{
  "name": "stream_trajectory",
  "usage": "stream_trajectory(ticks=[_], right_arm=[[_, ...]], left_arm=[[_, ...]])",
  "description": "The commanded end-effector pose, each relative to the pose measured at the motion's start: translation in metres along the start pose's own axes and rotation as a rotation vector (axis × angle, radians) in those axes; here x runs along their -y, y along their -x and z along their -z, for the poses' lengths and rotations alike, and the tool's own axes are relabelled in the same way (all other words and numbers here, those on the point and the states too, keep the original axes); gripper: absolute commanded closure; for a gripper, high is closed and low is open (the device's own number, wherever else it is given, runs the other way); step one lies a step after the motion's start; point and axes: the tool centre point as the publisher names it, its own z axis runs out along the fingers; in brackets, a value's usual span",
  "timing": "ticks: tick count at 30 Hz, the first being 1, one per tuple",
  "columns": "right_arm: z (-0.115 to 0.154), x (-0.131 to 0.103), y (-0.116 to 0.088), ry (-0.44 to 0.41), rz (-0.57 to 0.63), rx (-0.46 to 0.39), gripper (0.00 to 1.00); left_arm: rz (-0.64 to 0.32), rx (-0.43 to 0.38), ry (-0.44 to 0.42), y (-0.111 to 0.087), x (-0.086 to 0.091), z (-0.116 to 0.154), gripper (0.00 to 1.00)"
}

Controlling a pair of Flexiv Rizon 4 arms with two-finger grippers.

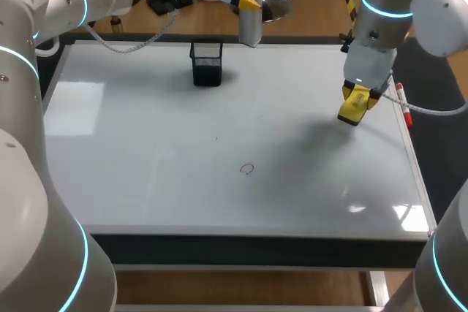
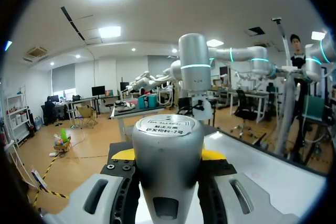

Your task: Pick up the inspection probe, press it on each red-marked spot on the whiteboard one by one, put down the probe, pick up the eraser, and wipe off all the red marks.

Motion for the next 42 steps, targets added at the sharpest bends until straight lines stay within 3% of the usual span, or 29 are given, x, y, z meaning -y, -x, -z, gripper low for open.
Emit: stream_trajectory(ticks=[1,8,15,21,31,42], right_arm=[[0.001,0.0,-0.001,-0.002,0.002,-0.002,1.0],[0.001,0.0,-0.001,-0.002,0.002,-0.002,1.0],[0.001,0.0,-0.001,-0.002,0.002,-0.002,1.0],[0.001,0.0,-0.001,-0.002,0.002,-0.002,1.0],[0.001,0.0,-0.001,-0.002,0.002,-0.002,1.0],[0.001,0.0,-0.001,-0.002,0.002,-0.002,1.0]], left_arm=[[0.002,-0.255,-0.005,0.007,-0.002,0.002,1.0],[0.002,-0.255,-0.005,0.007,-0.002,0.002,1.0],[-0.019,-0.263,0.021,-0.017,0.008,-0.011,1.0],[-0.06,-0.263,0.033,-0.054,0.02,-0.023,1.0],[-0.097,-0.225,-0.019,-0.12,0.031,-0.034,1.0],[-0.118,-0.236,-0.024,-0.173,0.035,-0.063,1.0]])
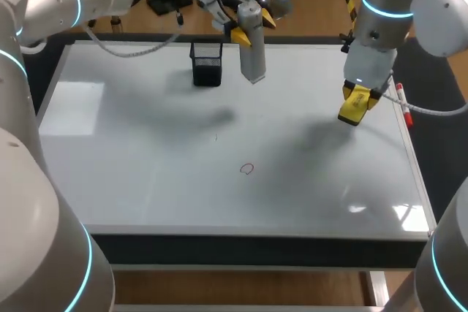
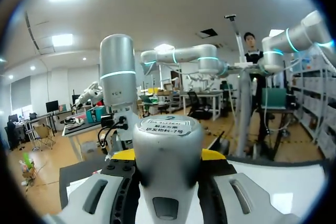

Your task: Pick up the inspection probe, press it on each red-marked spot on the whiteboard one by one, put down the probe, pick up the eraser, and wipe off all the red marks.

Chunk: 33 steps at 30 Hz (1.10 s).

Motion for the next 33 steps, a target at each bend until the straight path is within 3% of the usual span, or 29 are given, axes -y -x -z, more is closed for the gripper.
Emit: stream_trajectory(ticks=[1,12,22,33], right_arm=[[0.0,0.001,0.0,-0.002,0.001,-0.002,1.0],[0.0,0.001,0.0,-0.002,0.001,-0.002,1.0],[0.0,0.001,0.0,-0.002,0.001,-0.002,1.0],[0.0,0.001,0.0,-0.002,0.001,-0.002,1.0]], left_arm=[[-0.013,0.183,0.046,-0.021,0.013,-0.026,1.0],[-0.029,0.197,0.066,-0.065,0.021,-0.066,1.0],[0.004,0.205,0.057,-0.107,0.007,-0.09,1.0],[0.015,0.185,0.011,-0.123,-0.01,-0.115,1.0]])
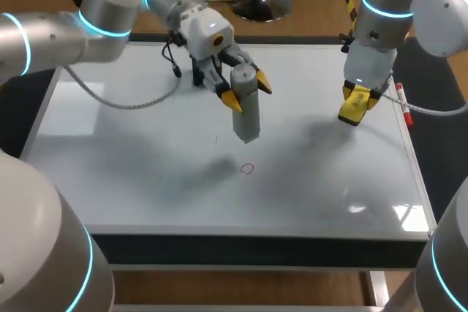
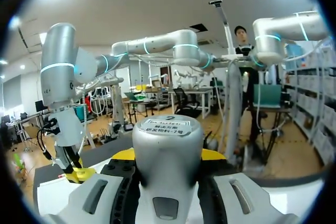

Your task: Pick up the inspection probe, press it on each red-marked spot on the whiteboard one by one, put down the probe, pick up the eraser, and wipe off all the red marks.

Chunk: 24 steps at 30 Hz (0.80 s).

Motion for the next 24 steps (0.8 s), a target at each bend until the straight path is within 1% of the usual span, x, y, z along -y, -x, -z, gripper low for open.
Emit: stream_trajectory(ticks=[1,10,16,24], right_arm=[[0.0,0.001,0.0,-0.002,0.001,-0.002,1.0],[0.0,0.001,0.0,-0.002,0.001,-0.002,1.0],[0.0,0.001,0.0,-0.002,0.001,-0.002,1.0],[0.0,0.001,0.0,-0.002,0.001,-0.002,1.0]], left_arm=[[0.016,0.238,-0.015,-0.006,-0.007,-0.012,1.0],[0.036,0.216,-0.026,-0.015,-0.02,-0.023,1.0],[0.03,0.199,-0.03,-0.016,-0.027,-0.025,1.0],[0.069,0.182,-0.042,-0.014,-0.041,-0.029,1.0]])
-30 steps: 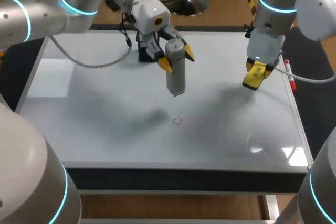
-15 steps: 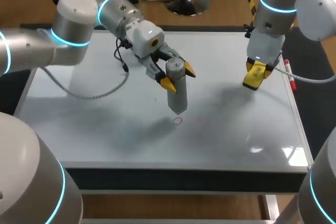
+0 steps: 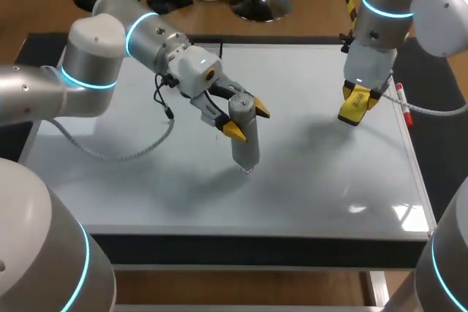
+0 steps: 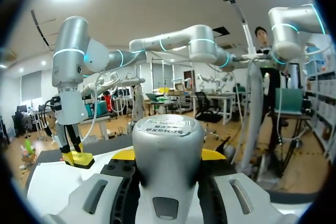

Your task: Pick up the inspection probe, press it on each red-marked spot on the whiteboard one by one, put down the probe, pick up the eraser, and wipe off all the red marks.

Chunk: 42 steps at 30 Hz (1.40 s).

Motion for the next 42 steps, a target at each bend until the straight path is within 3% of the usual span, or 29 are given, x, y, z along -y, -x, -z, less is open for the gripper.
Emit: stream_trajectory(ticks=[1,28,42], right_arm=[[0.0,0.001,0.0,-0.002,0.001,-0.002,1.0],[0.0,0.001,0.0,-0.002,0.001,-0.002,1.0],[0.0,0.001,0.0,-0.002,0.001,-0.002,1.0]], left_arm=[[0.016,-0.016,-0.011,0.005,-0.009,-0.003,1.0],[0.04,-0.036,-0.018,0.011,-0.029,-0.004,1.0],[0.062,-0.038,0.055,0.01,-0.038,-0.003,1.0]])
